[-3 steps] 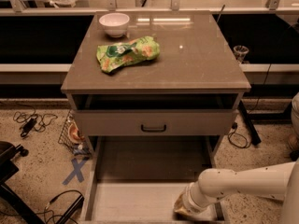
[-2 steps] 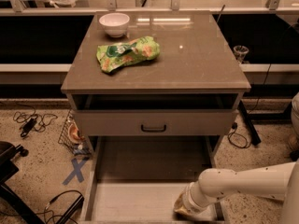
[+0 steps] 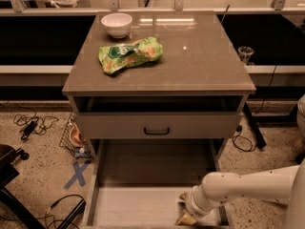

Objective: Open middle drawer

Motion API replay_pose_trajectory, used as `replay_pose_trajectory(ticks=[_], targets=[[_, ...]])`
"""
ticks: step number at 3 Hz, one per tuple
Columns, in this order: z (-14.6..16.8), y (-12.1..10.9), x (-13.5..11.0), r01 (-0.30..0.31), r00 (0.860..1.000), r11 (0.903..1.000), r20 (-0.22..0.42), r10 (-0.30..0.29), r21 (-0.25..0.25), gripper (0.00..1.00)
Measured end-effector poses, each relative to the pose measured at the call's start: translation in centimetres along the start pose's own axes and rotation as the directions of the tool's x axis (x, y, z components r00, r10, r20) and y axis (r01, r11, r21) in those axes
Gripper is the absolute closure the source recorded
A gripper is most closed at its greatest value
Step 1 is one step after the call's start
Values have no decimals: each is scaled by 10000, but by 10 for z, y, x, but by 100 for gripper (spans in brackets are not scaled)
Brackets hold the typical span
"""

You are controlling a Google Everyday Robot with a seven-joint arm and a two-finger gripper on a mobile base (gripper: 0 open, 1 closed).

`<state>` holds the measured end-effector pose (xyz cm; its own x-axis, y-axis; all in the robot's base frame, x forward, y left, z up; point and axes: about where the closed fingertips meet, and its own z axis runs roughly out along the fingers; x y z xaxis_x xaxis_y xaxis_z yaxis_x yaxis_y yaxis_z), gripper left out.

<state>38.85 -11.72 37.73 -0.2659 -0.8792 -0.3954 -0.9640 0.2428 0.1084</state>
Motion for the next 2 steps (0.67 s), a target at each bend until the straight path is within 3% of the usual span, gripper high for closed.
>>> replay_pose_trajectory(ticks=[1, 2], targets=[[1, 1, 0, 3, 10000, 10000, -1, -3, -19, 0], [1, 1, 0, 3, 10000, 10000, -1, -3, -20, 0]])
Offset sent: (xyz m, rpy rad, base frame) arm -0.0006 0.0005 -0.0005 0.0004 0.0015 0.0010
